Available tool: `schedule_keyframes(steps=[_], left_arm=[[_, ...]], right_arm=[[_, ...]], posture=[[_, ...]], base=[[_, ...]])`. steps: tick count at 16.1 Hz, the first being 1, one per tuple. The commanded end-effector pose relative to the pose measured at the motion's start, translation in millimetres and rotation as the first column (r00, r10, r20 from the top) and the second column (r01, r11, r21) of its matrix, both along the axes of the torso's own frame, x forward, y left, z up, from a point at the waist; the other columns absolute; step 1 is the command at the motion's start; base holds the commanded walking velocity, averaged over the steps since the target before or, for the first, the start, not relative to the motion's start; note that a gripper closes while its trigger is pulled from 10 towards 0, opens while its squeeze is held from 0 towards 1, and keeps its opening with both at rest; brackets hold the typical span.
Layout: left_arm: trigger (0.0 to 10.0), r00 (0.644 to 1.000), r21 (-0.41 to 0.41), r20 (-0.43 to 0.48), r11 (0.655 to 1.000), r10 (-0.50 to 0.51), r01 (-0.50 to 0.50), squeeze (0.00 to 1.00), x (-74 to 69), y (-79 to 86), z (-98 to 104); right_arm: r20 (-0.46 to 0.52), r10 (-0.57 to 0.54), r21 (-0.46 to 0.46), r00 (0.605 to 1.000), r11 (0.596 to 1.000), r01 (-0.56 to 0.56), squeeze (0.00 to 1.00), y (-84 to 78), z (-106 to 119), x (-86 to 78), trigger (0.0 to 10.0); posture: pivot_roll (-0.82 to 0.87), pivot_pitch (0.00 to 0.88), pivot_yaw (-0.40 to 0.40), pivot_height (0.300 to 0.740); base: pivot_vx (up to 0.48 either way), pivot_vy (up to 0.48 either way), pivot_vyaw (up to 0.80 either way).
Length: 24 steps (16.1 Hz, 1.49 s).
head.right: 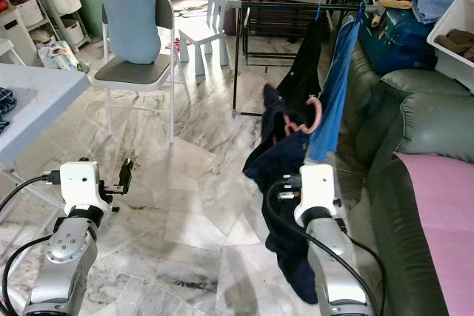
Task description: Hang hanger
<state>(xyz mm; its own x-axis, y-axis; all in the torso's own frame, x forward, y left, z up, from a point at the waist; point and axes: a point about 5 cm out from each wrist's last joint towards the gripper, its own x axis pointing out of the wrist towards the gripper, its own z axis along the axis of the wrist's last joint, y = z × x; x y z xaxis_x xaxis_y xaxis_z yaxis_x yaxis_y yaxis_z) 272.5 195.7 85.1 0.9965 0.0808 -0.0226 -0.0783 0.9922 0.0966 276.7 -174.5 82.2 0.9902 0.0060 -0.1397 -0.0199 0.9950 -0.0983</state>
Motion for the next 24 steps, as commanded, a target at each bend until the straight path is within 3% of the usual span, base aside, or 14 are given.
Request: schedule_keyframes(steps=[1,4,15,24], left_arm=[[10.0,1.000,0.008,0.002,1.000,0.000,0.000,0.00,1.0,-0.4,0],[10.0,1.000,0.002,-0.002,1.000,-0.002,0.002,0.00,0.7,0.4,0],[10.0,0.995,-0.080,0.010,0.992,-0.102,0.102,0.00,0.5,-7.7,3],[10.0,0.993,-0.096,0.012,0.988,-0.122,0.122,0.00,-0.5,-10.6,3]], right_arm=[[0.074,-0.040,-0.016,0.996,0.999,0.042,0.00,-7.2,14,7.1,10.0],[0.072,-0.088,-0.036,0.993,0.995,0.091,0.00,-14.4,13,8.1,10.0],[0.062,-0.111,-0.031,0.992,0.993,0.113,0.00,-16.3,9,6.3,10.0],[0.054,-0.108,-0.019,0.993,0.994,0.109,0.00,-16.1,8,6.3,10.0]], posture=[[-0.13,0.000,0.037,0.740],[-0.12,0.000,0.034,0.740],[-0.12,0.000,0.039,0.740],[-0.12,0.000,0.036,0.740]], base=[[0.000,0.000,0.00],[0.000,0.000,0.00],[0.000,0.000,0.00],[0.000,0.000,0.00]])
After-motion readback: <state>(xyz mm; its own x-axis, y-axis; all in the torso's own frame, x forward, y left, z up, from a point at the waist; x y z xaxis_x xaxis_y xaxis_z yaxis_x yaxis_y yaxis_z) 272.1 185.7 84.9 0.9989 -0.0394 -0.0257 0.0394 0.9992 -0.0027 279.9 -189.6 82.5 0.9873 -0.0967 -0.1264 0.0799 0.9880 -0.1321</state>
